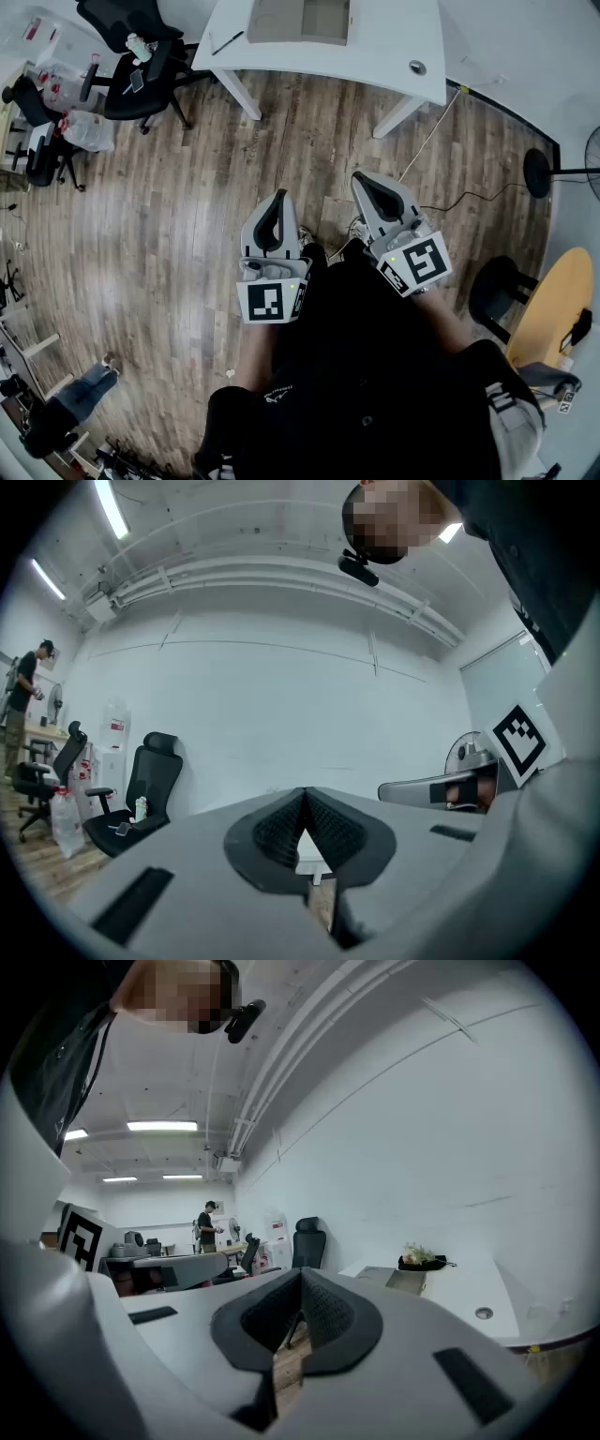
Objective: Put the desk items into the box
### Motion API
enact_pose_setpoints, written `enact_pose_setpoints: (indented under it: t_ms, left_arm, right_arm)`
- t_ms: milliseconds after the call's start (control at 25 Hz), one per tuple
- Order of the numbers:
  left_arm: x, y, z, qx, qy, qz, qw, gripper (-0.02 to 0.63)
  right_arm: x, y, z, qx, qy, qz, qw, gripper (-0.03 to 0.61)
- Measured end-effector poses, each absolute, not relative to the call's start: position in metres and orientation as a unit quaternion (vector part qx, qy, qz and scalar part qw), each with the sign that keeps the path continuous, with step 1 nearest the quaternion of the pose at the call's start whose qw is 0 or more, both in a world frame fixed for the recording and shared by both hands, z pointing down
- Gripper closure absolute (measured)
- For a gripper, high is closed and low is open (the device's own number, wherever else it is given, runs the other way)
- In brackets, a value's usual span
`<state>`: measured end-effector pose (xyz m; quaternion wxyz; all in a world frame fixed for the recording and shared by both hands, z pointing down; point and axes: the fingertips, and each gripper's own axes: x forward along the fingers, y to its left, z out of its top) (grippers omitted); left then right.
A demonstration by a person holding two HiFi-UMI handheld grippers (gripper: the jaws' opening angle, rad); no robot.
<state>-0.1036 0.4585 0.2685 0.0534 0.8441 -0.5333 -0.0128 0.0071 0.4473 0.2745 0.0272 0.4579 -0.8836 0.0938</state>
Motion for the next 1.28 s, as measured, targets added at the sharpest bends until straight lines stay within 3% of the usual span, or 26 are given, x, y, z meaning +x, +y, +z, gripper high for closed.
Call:
enact_pose_setpoints:
  t_ms: [1280]
  left_arm:
    - [-0.219, 0.442, 0.276, 0.824, -0.565, -0.011, 0.044, 0.606]
  right_arm:
    - [-0.102, 0.415, 0.281, 0.433, -0.896, 0.096, 0.018, 0.58]
